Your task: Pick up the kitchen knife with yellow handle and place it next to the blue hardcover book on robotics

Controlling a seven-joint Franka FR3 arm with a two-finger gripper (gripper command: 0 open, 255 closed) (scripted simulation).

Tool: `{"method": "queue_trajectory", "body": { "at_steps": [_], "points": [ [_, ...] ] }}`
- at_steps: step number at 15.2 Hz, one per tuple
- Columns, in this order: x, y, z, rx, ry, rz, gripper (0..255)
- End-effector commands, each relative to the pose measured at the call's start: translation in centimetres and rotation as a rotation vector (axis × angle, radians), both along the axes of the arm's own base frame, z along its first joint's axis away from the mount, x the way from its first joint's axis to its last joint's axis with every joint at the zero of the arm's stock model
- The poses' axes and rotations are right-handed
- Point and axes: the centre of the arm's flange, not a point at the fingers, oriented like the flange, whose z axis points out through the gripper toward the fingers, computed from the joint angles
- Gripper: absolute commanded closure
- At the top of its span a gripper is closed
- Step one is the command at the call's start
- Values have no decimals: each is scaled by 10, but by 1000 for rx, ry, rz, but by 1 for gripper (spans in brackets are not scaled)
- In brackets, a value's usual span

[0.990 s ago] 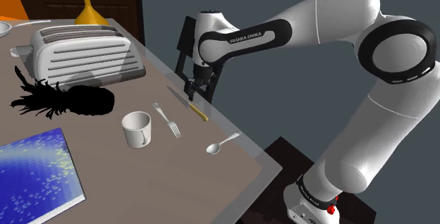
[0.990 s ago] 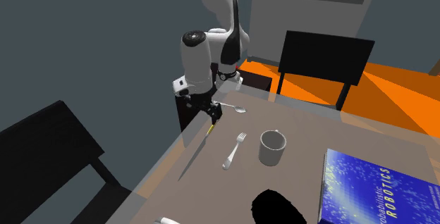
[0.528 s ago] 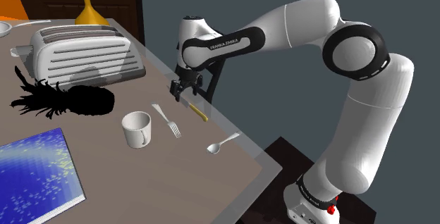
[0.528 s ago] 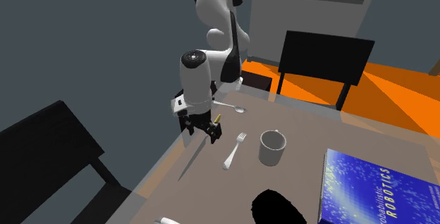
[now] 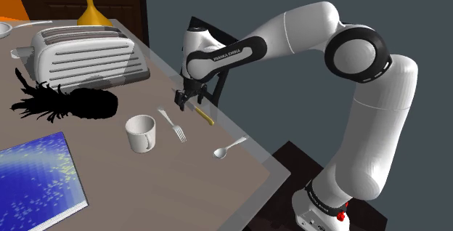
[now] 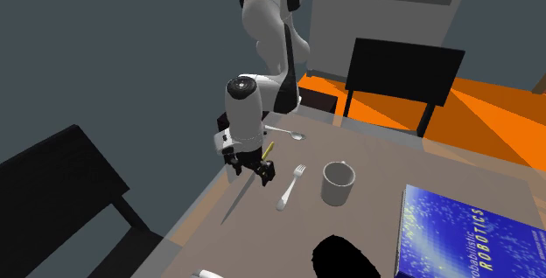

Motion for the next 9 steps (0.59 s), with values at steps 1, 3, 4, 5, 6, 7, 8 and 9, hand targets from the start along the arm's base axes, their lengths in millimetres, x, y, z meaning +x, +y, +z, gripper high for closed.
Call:
{"method": "queue_trajectory", "body": {
  "at_steps": [1, 3, 4, 5, 6, 7, 8, 9],
  "points": [
    [0, 0, -1, 0, 0, 0, 0],
    [0, 0, -1, 0, 0, 0, 0],
    [0, 0, -1, 0, 0, 0, 0],
    [0, 0, -1, 0, 0, 0, 0],
    [0, 0, -1, 0, 0, 0, 255],
    [0, 0, -1, 0, 0, 0, 255],
    [0, 0, -1, 0, 0, 0, 255],
    [0, 0, -1, 0, 0, 0, 255]
  ]
}}
